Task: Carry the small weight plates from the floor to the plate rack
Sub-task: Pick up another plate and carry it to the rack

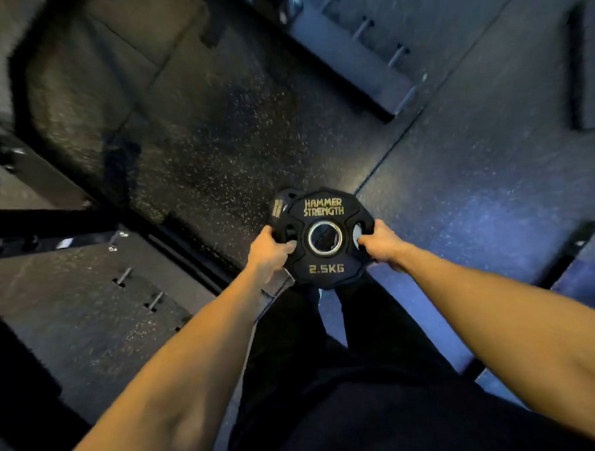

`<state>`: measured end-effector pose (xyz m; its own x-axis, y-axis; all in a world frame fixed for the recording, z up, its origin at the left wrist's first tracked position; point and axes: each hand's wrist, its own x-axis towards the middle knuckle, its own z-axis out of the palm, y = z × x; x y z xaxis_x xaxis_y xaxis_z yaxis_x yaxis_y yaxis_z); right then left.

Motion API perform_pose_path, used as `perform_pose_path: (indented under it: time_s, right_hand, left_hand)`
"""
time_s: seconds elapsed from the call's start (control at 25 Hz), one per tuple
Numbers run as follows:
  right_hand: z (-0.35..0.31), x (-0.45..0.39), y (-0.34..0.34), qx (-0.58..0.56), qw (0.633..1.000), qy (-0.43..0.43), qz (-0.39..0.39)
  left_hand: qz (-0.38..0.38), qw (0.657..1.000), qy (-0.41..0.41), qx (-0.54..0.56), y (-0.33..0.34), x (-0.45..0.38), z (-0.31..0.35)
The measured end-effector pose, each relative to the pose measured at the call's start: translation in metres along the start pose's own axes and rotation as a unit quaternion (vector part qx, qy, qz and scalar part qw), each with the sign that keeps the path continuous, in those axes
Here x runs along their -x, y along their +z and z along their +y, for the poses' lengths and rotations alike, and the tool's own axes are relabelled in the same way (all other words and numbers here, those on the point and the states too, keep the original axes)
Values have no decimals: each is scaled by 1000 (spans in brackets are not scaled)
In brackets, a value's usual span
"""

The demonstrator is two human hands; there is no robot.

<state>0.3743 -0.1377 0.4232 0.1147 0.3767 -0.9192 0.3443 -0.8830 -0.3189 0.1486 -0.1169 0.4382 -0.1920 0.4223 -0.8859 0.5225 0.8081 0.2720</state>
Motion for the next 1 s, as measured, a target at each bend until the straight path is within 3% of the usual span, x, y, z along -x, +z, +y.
perform_pose_path:
  time_s: [0.16, 0.28, 0.52, 0.76, 0.92, 1.0]
  right_hand:
    - [-21, 72, -11, 78, 993, -82, 32]
    - [-36, 86, -15, 150, 980, -133, 6]
    - [-71, 87, -1, 350, 900, -242, -97]
    - [-70, 138, 74, 530, 775, -298, -174]
    - [-28, 183, 152, 616, 670, -339, -239]
    - [1, 207, 184, 643, 636, -339, -259]
  left_hand:
    - [34, 998, 40, 42, -21, 79, -4]
    - [72, 991, 42, 108, -22, 106, -18]
    - [176, 945, -42, 273, 4, 157, -64]
    - [273, 843, -133, 443, 54, 213, -152]
    - [321, 753, -203, 537, 100, 257, -226]
    - [345, 711, -228, 568, 122, 276, -258]
